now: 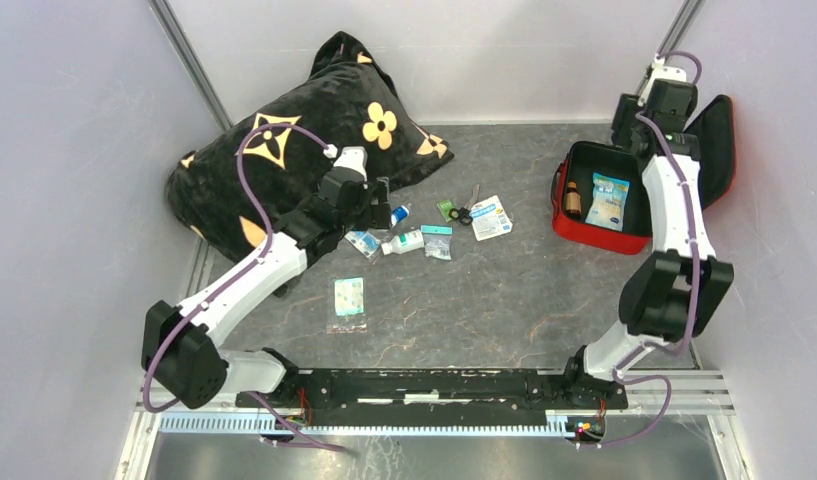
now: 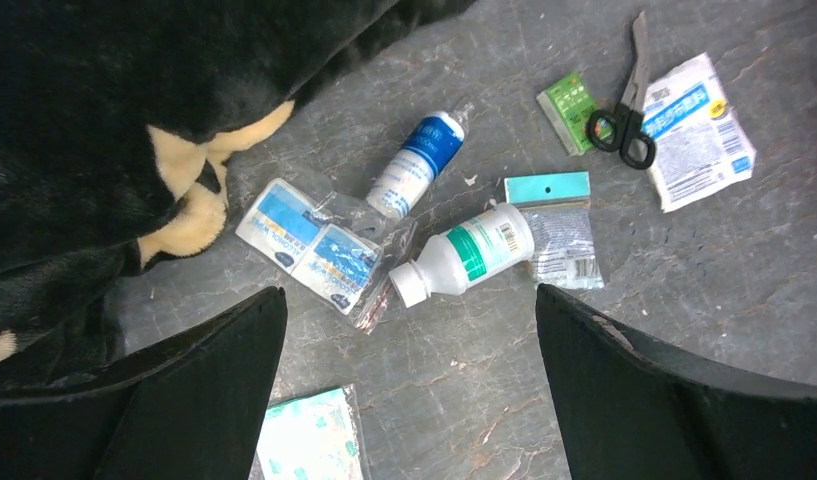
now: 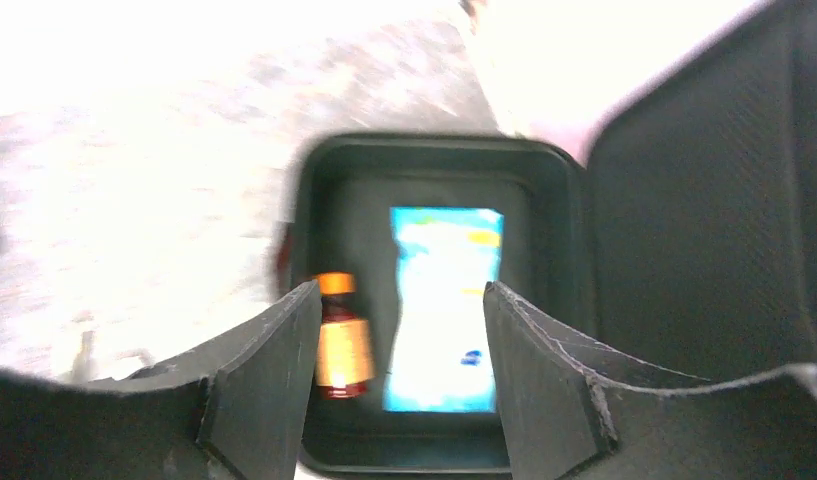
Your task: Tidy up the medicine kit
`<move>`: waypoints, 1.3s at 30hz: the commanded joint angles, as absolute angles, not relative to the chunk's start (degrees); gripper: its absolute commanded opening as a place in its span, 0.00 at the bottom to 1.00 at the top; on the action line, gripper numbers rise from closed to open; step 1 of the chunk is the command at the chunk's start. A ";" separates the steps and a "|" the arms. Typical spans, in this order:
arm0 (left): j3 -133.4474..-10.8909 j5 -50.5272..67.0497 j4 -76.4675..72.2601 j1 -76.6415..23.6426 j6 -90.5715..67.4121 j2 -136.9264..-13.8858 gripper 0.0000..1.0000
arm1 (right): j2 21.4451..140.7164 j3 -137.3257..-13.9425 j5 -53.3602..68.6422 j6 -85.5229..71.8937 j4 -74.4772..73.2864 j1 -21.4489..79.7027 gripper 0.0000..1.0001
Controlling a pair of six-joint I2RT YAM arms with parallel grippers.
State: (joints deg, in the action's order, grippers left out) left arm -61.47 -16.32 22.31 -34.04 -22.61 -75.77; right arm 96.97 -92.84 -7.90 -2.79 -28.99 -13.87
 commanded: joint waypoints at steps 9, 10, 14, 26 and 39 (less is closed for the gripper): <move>-55.04 -7.65 14.72 -30.33 -27.82 -71.01 1.00 | 93.85 -81.64 11.34 -5.38 -21.89 6.54 0.67; -54.40 -7.36 14.23 -30.32 -28.12 -70.95 1.00 | 94.58 -80.77 11.22 -4.93 -22.01 7.53 0.66; -54.41 -6.97 14.62 -30.28 -27.59 -70.51 1.00 | 97.84 -77.83 10.64 -2.88 -21.94 9.22 0.66; -54.59 -6.42 14.85 -30.23 -26.55 -70.73 1.00 | 108.78 -79.24 12.79 2.11 -22.68 9.28 0.65; -54.59 -6.45 15.41 -30.23 -26.28 -70.49 1.00 | 114.86 -81.30 11.76 1.61 -23.64 9.20 0.54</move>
State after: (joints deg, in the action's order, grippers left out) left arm -53.80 -7.07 17.02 -30.46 -25.71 -71.61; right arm 113.67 -79.00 11.57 1.32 -24.01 9.30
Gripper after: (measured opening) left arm 0.994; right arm 0.568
